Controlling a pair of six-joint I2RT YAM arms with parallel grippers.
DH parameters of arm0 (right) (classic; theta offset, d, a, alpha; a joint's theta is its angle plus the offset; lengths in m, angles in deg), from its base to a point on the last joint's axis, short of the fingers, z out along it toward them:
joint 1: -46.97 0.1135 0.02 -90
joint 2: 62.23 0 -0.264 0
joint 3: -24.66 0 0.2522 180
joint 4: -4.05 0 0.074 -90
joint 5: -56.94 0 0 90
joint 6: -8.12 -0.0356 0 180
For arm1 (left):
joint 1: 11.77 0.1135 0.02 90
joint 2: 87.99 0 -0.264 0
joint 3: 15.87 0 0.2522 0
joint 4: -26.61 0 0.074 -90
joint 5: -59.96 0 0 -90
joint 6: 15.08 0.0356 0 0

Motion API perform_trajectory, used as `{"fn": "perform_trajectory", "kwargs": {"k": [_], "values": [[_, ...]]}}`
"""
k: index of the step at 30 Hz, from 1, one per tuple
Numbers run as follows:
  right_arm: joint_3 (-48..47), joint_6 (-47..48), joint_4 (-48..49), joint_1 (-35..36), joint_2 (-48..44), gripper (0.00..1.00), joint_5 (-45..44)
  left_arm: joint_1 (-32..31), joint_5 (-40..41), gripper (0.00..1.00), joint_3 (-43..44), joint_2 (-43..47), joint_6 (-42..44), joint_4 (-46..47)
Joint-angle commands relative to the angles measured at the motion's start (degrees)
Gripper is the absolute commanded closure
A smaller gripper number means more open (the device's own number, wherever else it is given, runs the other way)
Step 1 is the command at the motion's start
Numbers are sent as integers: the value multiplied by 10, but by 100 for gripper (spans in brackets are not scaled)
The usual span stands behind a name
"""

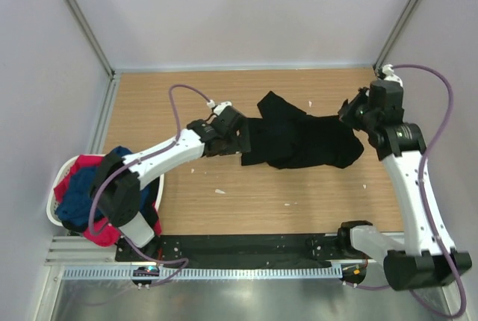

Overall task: Fold and stack the t-shirts
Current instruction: Flatten the tshirt out

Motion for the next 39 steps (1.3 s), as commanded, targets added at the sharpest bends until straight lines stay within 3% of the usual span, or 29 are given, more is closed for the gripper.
{"fn": "perform_trajectory", "kwargs": {"k": [1, 4, 8, 13, 15, 23, 25, 28, 29, 30, 34, 39], "values": [[-2, -15, -107, 1, -62, 99, -35, -1, -32, 1, 52, -43, -18, 62], [4, -28, -159, 1, -96, 99, -69, -1, -38, 4, 89, -93, -20, 84], [18, -35, -186, 1, -111, 99, -48, -1, -38, 6, 133, -146, -7, 117], [32, -17, -199, 1, -96, 99, -63, -1, -60, 17, 178, -216, 13, 148], [31, -11, -200, 1, -87, 99, -71, -2, -69, 24, 188, -232, 13, 148], [26, 3, -180, 2, -64, 99, -70, -13, -42, 29, 187, -287, 33, 156], [26, 5, -179, 2, -60, 99, -71, -13, -48, 42, 192, -291, 26, 155], [20, 9, -179, 1, -56, 99, -72, -13, -56, 73, 199, -292, 23, 154], [16, 10, -179, 2, -53, 99, -73, -13, -54, 92, 202, -289, 24, 143], [12, 11, -174, 1, -51, 99, -78, -12, -42, 100, 208, -284, 25, 130], [-14, 19, -133, 2, -26, 99, -72, -10, -5, 100, 254, -242, 60, 86], [-158, 29, -66, 2, 88, 99, -69, 41, 21, 100, 346, -187, 112, 11]]}}
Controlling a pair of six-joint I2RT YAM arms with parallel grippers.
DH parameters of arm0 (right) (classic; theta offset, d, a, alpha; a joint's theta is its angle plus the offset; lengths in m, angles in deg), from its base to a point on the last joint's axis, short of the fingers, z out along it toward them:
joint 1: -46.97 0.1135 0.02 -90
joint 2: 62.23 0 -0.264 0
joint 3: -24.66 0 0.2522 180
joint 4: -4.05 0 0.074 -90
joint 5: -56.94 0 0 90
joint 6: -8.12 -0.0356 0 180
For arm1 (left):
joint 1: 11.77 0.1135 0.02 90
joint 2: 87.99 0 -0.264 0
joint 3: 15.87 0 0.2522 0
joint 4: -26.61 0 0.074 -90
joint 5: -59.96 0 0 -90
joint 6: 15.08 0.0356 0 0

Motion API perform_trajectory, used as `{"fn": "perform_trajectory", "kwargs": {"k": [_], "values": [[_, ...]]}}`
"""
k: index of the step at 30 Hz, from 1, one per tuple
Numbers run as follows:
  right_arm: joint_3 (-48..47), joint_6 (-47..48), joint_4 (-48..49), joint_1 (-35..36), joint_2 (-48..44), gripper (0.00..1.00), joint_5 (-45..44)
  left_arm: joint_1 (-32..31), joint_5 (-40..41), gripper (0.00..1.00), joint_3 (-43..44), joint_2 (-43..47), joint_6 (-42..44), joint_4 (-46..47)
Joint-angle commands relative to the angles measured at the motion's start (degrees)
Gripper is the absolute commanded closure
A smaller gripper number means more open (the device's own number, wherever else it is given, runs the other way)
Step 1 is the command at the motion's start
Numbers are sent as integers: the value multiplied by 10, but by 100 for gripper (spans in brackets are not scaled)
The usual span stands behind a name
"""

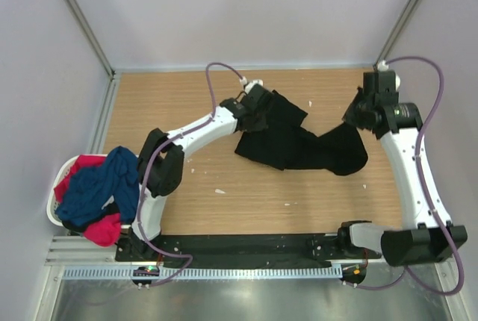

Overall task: Fold and stack the t-shirts
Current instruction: Flatten the tshirt out

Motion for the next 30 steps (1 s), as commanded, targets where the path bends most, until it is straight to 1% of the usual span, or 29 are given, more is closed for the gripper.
{"fn": "perform_trajectory", "kwargs": {"k": [1, 2, 3, 4, 5, 7, 8, 10, 11, 12, 13, 14, 15, 17, 19, 20, 21, 22, 23, 24, 25, 26, 27, 28, 29, 30], "values": [[-132, 26, 94, -2, 72, 99, -9, 54, 44, 100, 85, 93, 44, -42], [-208, 38, 98, -2, 91, 99, -3, 66, 40, 100, 95, 106, 46, -49], [-251, 49, 99, -1, 110, 99, 5, 91, 36, 100, 115, 118, 50, -49], [-298, 60, 99, -2, 156, 99, 10, 102, 33, 100, 122, 144, 54, -44], [-395, 76, 97, -2, 174, 99, 12, 113, 25, 100, 129, 156, 60, -26], [-493, 90, 93, -1, 241, 99, 10, 132, 23, 100, 151, 181, 86, -1], [-580, 99, 96, -2, 265, 99, -1, 142, 27, 100, 167, 183, 98, 14], [-658, 104, 97, -5, 311, 99, -3, 149, 24, 100, 240, 180, 125, 0], [-704, 110, 107, -5, 314, 99, 2, 154, 20, 100, 266, 173, 136, -7], [-708, 117, 122, -5, 310, 99, 11, 157, 16, 99, 287, 173, 144, -13], [-697, 126, 142, -4, 280, 99, 16, 156, 15, 100, 315, 176, 169, -13], [-650, 133, 187, -4, 262, 99, 21, 157, 13, 100, 318, 191, 181, -7], [-622, 148, 207, -4, 237, 99, 24, 156, 11, 100, 310, 201, 194, 0], [-552, 156, 233, -5, 183, 99, 25, 156, 21, 100, 264, 244, 203, 8], [-524, 161, 218, -5, 155, 99, 34, 157, 22, 99, 213, 284, 195, 2], [-492, 157, 191, -5, 139, 99, 45, 157, 20, 100, 138, 305, 172, 0], [-469, 152, 178, -5, 105, 99, 86, 157, 14, 100, 99, 359, 160, -3], [-401, 147, 167, -5, 79, 99, 119, 157, 11, 100, 49, 387, 142, -3], [-356, 137, 157, -5, 52, 99, 135, 157, 12, 100, -42, 422, 124, -3], [-306, 123, 153, -5, -9, 99, 146, 157, 12, 100, -96, 479, 88, -2], [-205, 94, 147, -5, -37, 99, 156, 156, 1, 100, -139, 511, 73, -2], [-157, 81, 119, -4, -63, 99, 154, 154, -6, 100, -178, 538, 61, -6], [-111, 65, 95, -5, -111, 99, 144, 154, -15, 100, -253, 584, 33, -14], [-69, 42, 67, -4, -128, 99, 118, 152, -31, 100, -286, 603, 22, -28], [17, 30, 19, -5, -147, 99, 105, 139, -49, 100, -325, 621, 9, -33], [59, 20, -1, -5, -162, 99, 97, 127, -54, 100, -387, 638, -13, -35]]}}
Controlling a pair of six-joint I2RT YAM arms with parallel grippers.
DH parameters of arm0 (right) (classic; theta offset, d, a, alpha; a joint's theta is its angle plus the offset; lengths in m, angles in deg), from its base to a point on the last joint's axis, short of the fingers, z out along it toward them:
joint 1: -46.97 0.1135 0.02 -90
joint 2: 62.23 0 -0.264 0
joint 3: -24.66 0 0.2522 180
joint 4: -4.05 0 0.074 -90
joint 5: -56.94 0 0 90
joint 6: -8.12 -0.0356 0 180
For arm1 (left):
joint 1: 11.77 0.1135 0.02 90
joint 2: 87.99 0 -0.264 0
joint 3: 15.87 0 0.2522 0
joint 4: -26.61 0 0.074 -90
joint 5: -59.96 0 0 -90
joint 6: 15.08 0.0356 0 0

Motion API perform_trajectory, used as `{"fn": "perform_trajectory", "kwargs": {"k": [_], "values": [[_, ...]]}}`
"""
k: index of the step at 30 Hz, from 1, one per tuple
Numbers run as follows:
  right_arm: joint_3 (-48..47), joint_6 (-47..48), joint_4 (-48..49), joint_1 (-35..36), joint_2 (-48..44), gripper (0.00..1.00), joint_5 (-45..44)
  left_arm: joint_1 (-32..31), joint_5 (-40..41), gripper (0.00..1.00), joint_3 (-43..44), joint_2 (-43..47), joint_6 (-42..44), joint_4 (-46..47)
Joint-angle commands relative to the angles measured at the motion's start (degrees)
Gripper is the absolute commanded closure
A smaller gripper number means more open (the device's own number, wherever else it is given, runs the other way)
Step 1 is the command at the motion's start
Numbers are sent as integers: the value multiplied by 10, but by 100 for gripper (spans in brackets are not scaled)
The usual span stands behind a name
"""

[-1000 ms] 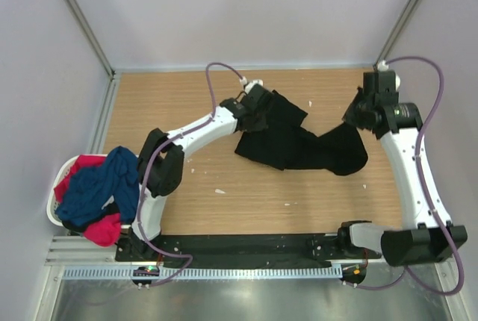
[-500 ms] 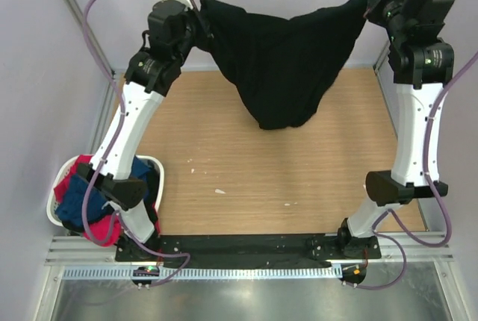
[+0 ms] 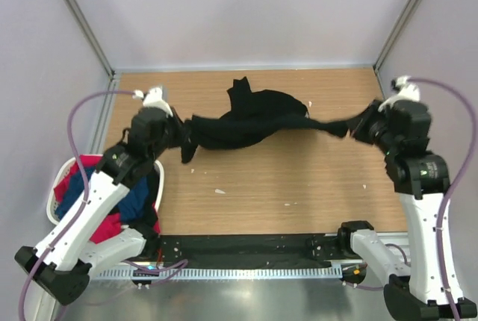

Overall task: Fold and stack the t-shirts
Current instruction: Flatten the tshirt out

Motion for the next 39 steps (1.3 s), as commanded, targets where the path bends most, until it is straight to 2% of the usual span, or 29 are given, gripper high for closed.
{"fn": "perform_trajectory", "kwargs": {"k": [1, 3, 4, 5, 6, 7, 11, 12, 16, 20, 25, 29, 32, 33, 39], "values": [[179, -74, -146, -2, -46, 99, -20, -55, -37, 100, -126, 68, -85, -11], [218, -88, -178, -1, -64, 96, -27, -95, -25, 100, -186, 80, -131, -28], [231, -93, -190, -2, -77, 75, -42, -121, -27, 93, -194, 77, -146, -38], [225, -103, -218, -2, -80, 51, -65, -128, -34, 72, -198, 74, -159, -52], [214, -105, -231, -2, -81, 25, -74, -132, -41, 42, -197, 68, -173, -68], [181, -101, -240, -2, -80, 1, -78, -135, -44, 3, -188, 65, -187, -102], [85, -67, -233, -2, -26, 0, -70, -136, 6, 0, -128, 68, -178, -160], [74, -56, -221, -1, -13, 0, -57, -136, 47, 0, -111, 68, -174, -179], [85, -63, -116, -1, 55, 0, -10, -134, 138, 0, -50, 35, -155, -184], [131, -100, 59, 8, 128, 4, -1, -132, 174, 0, -17, -50, -169, -152], [104, -93, 121, 51, 289, 9, -69, -99, 158, 0, 53, -219, -167, -167], [106, -77, 168, 77, 380, 14, -94, -75, 165, 0, 42, -275, -158, -122], [130, -85, 205, 78, 434, 26, -80, -33, 101, 0, 13, -301, -165, -69], [136, -87, 211, 78, 443, 31, -78, -25, 73, 0, 7, -306, -166, -54], [257, -95, 245, 77, 432, 36, -112, -18, 91, 0, -30, -340, -163, -34]]}}
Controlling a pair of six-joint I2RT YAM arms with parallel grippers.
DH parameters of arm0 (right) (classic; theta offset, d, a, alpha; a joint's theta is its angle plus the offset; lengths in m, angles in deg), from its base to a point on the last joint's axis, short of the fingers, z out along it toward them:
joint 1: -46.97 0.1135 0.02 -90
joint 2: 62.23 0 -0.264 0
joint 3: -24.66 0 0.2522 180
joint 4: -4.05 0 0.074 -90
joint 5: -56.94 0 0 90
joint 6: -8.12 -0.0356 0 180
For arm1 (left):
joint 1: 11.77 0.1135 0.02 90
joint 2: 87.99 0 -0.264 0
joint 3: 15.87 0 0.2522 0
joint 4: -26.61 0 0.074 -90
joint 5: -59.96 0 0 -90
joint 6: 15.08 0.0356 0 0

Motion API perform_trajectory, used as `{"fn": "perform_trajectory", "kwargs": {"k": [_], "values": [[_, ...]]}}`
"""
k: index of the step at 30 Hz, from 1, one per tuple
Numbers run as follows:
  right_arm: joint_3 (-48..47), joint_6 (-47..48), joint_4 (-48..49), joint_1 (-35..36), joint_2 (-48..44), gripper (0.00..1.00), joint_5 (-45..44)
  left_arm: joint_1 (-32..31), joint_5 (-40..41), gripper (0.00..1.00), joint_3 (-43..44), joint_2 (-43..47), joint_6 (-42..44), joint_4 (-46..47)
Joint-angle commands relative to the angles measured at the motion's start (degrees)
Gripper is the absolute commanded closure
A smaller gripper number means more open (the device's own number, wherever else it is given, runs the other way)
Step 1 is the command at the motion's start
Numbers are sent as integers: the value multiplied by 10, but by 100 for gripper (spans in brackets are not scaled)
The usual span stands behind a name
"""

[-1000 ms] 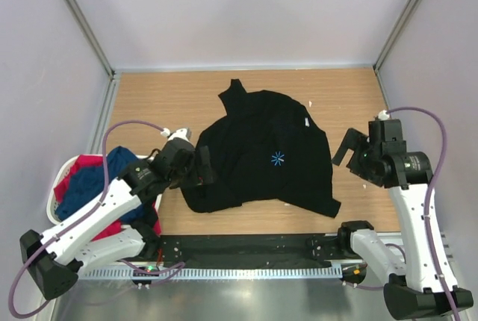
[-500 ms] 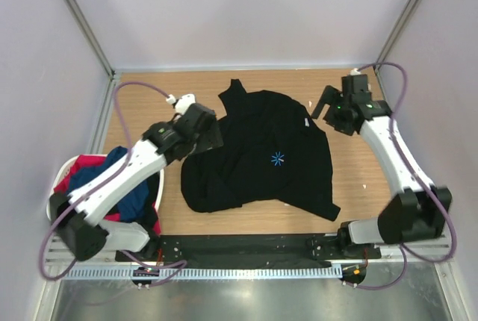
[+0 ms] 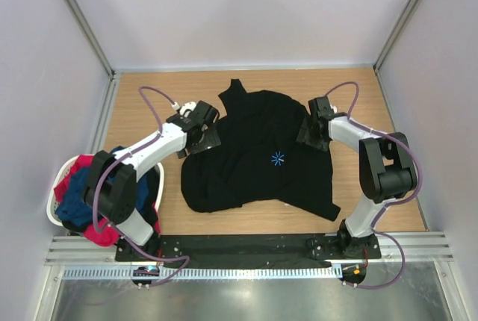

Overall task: Fold and stack the t-shirts
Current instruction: Flatten the tshirt out

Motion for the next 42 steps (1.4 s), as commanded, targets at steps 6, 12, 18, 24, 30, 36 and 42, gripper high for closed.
{"fn": "perform_trajectory", "kwargs": {"k": [6, 12, 18, 24, 30, 36, 42], "values": [[140, -60, 62, -11, -36, 40, -28, -4, 22, 0, -29, -1, -6, 50], [247, -135, -10, -53, -152, 39, -127, -2, -18, 0, -7, 5, 39, 82], [314, -193, -85, -123, -381, 32, -143, -5, -83, 0, 36, -19, 51, 98], [259, -176, -115, -129, -499, 31, -160, -27, -97, 0, 51, -14, 68, 94], [128, -58, -34, -126, -418, 29, -80, -70, -30, 0, 14, 51, 84, 77], [-1, 15, 40, -62, -198, 30, -7, -70, -14, 0, -16, 60, 63, 57], [-131, 29, 55, 37, -22, 32, 0, -70, -14, 0, -8, 45, 71, 47]]}}
